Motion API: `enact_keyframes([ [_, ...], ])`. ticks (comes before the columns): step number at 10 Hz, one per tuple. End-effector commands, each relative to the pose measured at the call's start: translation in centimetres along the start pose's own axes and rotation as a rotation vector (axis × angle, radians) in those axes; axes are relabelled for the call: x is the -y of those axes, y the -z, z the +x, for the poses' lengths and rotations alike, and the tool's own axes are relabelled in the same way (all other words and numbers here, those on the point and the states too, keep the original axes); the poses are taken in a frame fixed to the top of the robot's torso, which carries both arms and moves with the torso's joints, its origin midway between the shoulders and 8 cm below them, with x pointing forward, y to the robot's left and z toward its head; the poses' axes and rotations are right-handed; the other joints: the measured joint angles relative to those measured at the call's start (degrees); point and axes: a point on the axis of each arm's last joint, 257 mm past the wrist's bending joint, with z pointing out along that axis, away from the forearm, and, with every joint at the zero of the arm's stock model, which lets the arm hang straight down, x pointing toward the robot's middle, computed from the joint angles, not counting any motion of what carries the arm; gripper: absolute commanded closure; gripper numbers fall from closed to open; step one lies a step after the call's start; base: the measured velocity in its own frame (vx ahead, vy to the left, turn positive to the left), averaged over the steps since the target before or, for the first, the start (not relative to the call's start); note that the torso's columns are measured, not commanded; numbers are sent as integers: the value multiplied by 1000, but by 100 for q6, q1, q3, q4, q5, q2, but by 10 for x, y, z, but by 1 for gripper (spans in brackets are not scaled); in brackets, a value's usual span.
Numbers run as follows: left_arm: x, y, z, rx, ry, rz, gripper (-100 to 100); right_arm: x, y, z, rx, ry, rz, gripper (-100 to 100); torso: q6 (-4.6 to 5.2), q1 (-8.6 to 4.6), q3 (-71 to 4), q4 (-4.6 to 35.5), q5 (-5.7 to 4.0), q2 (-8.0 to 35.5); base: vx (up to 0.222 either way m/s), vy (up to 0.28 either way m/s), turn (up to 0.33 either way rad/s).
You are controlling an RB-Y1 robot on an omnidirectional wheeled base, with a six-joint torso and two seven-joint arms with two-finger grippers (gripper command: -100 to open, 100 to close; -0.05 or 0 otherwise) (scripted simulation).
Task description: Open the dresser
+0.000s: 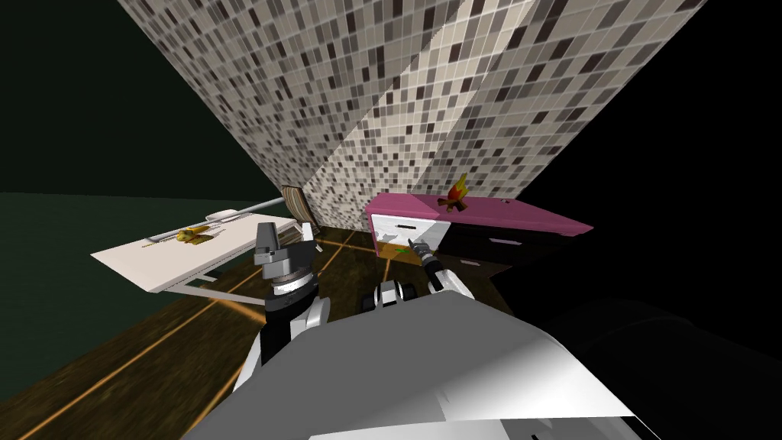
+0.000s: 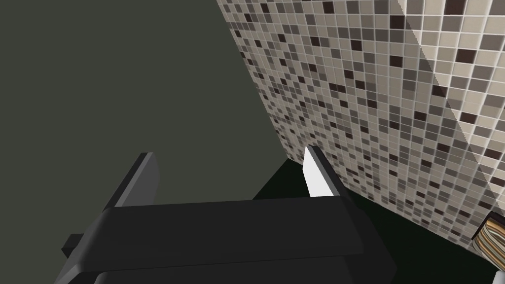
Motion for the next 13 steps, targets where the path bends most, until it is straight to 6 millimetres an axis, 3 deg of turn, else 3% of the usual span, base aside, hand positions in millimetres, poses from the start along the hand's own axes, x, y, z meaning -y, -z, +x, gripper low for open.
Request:
enact_keyframes([
  [1,0,0,0,0,0,0,0,16,2,18,-38,109,57,-100,-1,1,-4,-2,0,-8,64,18,23],
  [2,0,0,0,0,0,0,0,16,2,17,-36,121,57,-100,-1,3,-3,-1,1,-4,32,12,-7],
  [3,0,0,0,0,0,0,0,28,3,32,-71,188,99,-100,0,0,5,2,0,8,59,12,57],
  [4,0,0,0,0,0,0,0,30,3,31,-67,213,104,-100,-2,-1,2,1,-1,1,55,12,36],
  [7,0,0,0,0,0,0,0,51,8,56,-128,367,176,-100,0,1,-1,0,1,-1,71,20,50],
  [8,0,0,0,0,0,0,0,57,9,53,-124,400,197,-100,-1,0,-1,0,0,-2,73,6,30],
  [9,0,0,0,0,0,0,0,65,12,65,-154,464,223,-100,0,-5,0,0,-1,1,84,0,59],
  [10,0,0,0,0,0,0,0,69,12,61,-145,507,241,-100,-1,-5,0,0,-2,-2,69,7,31],
  [11,0,0,0,0,0,0,0,75,15,73,-173,567,258,-100,-1,0,2,1,0,3,85,23,46],
  [12,0,0,0,0,0,0,0,80,16,68,-168,598,284,-100,-1,7,0,0,1,-2,72,21,34],
  [13,0,0,0,0,0,0,0,85,19,78,-192,665,300,-100,0,4,2,1,2,4,70,24,58],
])
